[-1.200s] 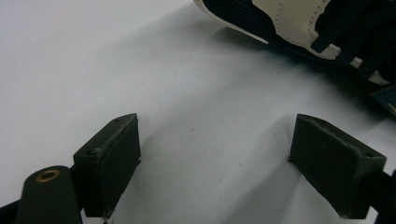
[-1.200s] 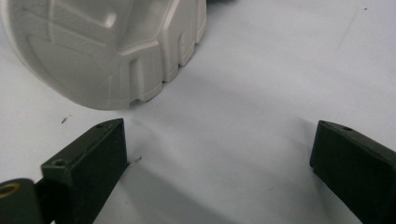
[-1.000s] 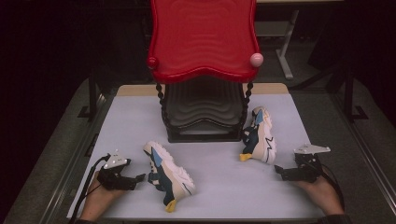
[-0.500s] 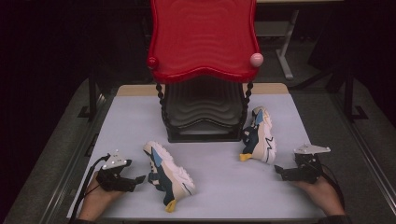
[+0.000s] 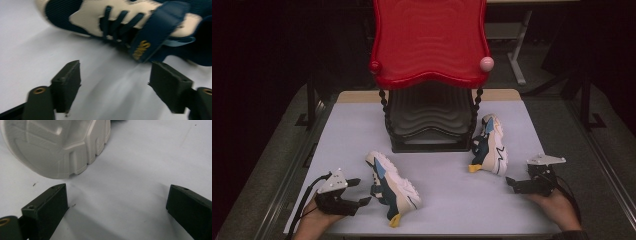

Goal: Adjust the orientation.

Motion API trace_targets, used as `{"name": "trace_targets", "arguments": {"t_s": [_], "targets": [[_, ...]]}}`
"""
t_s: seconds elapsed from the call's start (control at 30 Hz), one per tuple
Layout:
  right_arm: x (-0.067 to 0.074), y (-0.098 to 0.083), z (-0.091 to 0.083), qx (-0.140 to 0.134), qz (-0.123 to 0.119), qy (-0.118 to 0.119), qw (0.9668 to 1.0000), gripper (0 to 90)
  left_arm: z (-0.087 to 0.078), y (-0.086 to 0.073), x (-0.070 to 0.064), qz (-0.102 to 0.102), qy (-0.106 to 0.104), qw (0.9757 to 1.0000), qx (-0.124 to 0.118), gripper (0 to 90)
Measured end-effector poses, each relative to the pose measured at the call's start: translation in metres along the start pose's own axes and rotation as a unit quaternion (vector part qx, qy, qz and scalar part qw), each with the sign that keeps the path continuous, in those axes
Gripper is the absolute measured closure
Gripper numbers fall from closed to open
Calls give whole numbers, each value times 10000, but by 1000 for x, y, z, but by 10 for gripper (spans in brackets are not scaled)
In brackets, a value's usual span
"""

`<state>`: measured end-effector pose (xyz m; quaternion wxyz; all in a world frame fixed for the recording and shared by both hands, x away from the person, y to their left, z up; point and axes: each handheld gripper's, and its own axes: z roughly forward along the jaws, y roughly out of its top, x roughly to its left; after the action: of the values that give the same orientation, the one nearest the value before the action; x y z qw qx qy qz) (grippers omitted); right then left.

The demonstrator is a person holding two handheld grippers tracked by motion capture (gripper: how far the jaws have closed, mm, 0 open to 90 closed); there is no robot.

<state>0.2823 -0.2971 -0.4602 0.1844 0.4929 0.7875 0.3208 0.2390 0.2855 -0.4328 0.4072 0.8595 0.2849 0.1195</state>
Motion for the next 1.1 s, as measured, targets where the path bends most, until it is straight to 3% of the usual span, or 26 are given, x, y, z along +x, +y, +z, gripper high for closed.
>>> {"name": "trace_targets", "arguments": {"t_s": [0.13,0.37,0.43,0.53,0.8,1.1], "targets": [[0,0,0,1,3,4,10000,31,6,4,-5,171,-225,9996,-87,361],[0,0,0,-1,0,4,10000,31,8,8,-6,301,-302,9987,-277,512],[0,0,0,2,3,5,10000,31,8,9,-6,343,-365,9982,-331,606],[0,0,0,1,0,3,10000,31,8,10,-7,416,-420,9977,-331,675],[0,0,0,-1,1,4,10000,31,-1,10,-14,494,-321,9980,-243,701],[0,0,0,5,-3,6,10000,31,-24,-1,-19,271,-216,9989,-327,704]]}}
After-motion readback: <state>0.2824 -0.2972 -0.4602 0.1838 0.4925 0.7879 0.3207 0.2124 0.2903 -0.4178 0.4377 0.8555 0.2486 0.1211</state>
